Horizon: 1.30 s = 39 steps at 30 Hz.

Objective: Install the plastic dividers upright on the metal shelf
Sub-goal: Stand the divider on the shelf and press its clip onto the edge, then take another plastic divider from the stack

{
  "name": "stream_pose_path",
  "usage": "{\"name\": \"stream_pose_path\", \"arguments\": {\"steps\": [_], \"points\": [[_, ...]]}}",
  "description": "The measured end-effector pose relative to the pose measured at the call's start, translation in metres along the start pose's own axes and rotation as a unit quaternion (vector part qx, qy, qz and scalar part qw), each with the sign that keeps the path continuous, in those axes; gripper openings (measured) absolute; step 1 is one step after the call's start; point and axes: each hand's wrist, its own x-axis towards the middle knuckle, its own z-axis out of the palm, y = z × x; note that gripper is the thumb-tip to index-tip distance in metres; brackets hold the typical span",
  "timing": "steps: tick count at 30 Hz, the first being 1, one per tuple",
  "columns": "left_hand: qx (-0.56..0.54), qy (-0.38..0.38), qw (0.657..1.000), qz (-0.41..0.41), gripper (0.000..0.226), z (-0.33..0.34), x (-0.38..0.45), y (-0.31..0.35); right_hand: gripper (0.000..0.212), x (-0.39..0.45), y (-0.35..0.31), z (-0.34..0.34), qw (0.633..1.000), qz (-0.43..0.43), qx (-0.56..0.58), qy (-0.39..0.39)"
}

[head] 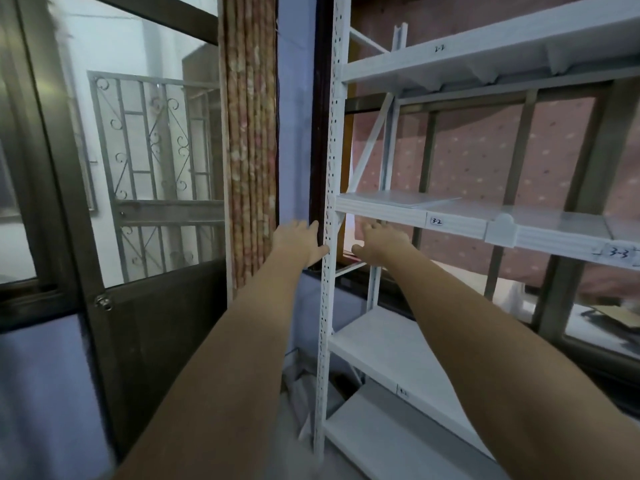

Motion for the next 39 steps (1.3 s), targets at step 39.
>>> {"name": "stream_pose_path", "arguments": {"steps": [39], "points": [[-0.246, 0.075, 0.942, 0.216, 0.056, 0.110, 0.457, -0.012, 0.060, 0.414, 0.048, 0.080, 0.962, 0.260, 0.061, 0.051]]}}
